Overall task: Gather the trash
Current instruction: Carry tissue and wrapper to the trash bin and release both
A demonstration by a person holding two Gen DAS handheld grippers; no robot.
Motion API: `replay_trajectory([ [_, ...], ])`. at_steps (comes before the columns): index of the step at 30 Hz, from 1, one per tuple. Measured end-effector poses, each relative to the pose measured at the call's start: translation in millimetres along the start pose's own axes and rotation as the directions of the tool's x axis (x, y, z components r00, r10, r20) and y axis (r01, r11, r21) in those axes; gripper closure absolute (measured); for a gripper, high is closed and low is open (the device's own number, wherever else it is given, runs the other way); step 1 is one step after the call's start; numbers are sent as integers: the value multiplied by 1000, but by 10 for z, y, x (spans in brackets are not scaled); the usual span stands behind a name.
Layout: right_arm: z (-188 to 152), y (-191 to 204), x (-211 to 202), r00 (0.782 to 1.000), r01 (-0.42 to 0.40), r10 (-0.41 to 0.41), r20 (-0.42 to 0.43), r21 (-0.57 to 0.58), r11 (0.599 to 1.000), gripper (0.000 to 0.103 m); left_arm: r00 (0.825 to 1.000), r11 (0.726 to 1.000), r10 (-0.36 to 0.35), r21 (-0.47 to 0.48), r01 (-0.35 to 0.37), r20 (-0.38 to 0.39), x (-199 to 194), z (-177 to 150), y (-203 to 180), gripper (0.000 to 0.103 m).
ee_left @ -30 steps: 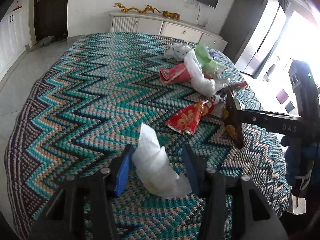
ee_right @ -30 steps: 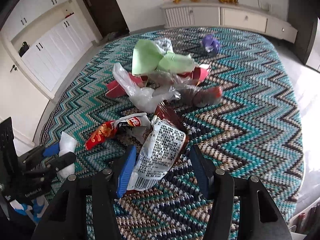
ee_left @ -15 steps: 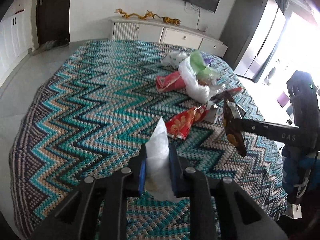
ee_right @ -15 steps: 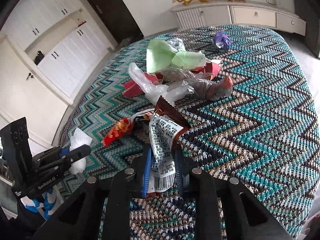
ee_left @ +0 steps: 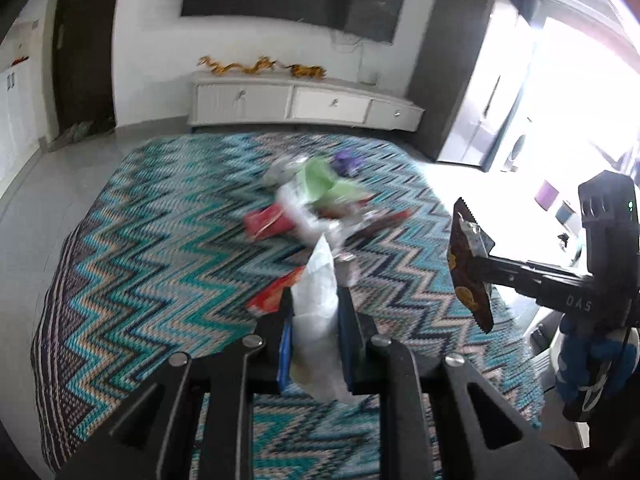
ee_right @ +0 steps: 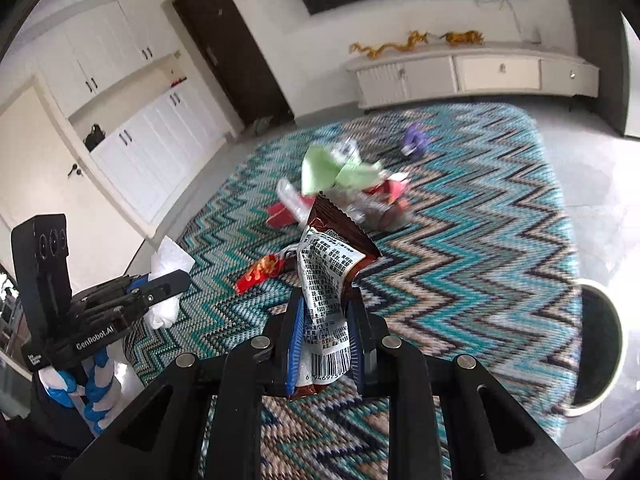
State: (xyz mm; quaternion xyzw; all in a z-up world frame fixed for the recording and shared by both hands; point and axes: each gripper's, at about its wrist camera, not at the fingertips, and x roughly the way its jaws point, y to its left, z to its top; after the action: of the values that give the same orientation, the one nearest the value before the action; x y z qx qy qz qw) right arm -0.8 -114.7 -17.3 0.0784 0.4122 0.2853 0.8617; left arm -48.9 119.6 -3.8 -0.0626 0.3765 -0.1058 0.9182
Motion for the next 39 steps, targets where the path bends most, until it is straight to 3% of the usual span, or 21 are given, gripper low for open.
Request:
replay_trajectory([
  [7,-42,-446,-732,987,105,-113,118,67,992,83,993,990,-112,85,110,25,-8,336,-646,85],
  [11,-63,-807,-1141,963,190,-211,170,131,973,83,983,975,-185,125,184,1,135,566,-1098,85],
  [18,-11,-1520,-1487,921,306,-350,171,236,922,82,952,933,-295,189,306,-85,675,1067,-2052,85],
  [23,-142,-2117,-1300,921,323,-376,99,344,882,81,934,911,-298,233,340,-196,1415,1112,-2649,84],
  [27,-275,-2527,-891,929,337,-369,2,407,849,80,917,907,-279,236,350,-286,2039,1015,-2922,84],
  [32,-375,-2953,-477,923,373,-374,-93,463,804,77,887,905,-262,221,362,-380,2683,868,-3076,83],
  [34,-398,-3101,-352,919,385,-374,-120,473,793,73,872,906,-264,204,371,-412,2861,824,-3106,81],
  [39,-470,-3328,-66,903,426,-390,-181,495,757,65,837,907,-286,149,393,-467,3230,716,-3151,62],
])
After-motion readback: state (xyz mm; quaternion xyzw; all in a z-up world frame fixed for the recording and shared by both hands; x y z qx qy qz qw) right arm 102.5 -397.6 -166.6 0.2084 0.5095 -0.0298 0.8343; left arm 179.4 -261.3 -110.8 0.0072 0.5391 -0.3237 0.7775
